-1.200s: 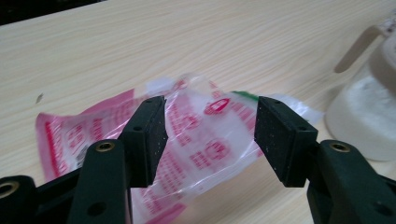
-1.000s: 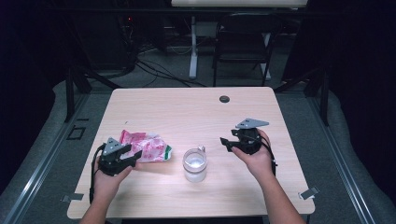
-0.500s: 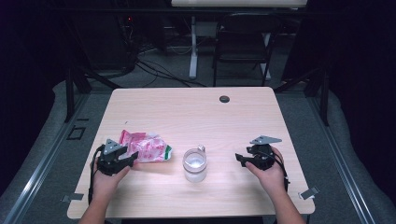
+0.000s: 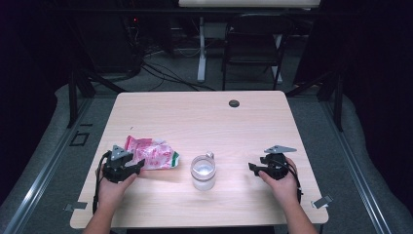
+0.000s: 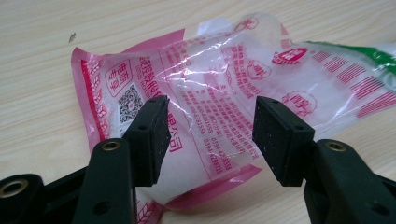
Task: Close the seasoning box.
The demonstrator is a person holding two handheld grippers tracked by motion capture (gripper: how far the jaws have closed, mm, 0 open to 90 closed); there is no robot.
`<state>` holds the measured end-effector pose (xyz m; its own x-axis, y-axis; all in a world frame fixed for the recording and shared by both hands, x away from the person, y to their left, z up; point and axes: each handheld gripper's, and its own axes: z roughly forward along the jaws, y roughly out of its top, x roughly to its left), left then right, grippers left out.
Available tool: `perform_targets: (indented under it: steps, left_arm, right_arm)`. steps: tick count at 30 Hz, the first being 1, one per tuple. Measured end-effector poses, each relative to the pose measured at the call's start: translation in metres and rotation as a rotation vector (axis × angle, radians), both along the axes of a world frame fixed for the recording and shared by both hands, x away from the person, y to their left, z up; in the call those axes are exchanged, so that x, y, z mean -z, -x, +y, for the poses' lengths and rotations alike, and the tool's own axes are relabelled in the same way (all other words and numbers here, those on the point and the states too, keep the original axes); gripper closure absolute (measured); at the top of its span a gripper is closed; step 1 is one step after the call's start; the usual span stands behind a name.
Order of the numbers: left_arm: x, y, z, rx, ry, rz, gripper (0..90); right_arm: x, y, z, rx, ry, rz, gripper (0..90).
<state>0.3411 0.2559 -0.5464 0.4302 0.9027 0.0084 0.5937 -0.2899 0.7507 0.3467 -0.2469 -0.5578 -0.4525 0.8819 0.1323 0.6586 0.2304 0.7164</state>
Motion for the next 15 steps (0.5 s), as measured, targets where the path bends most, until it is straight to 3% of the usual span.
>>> perform_targets:
  steps: [15]
  left_arm:
    - [0.0022, -0.0025, -0.0015, -0.002, -0.011, 0.017, 46.0]
  right_arm:
    - [0.0063, -0.0052, 0.0018, 0.001, 0.016, 0.024, 39.9]
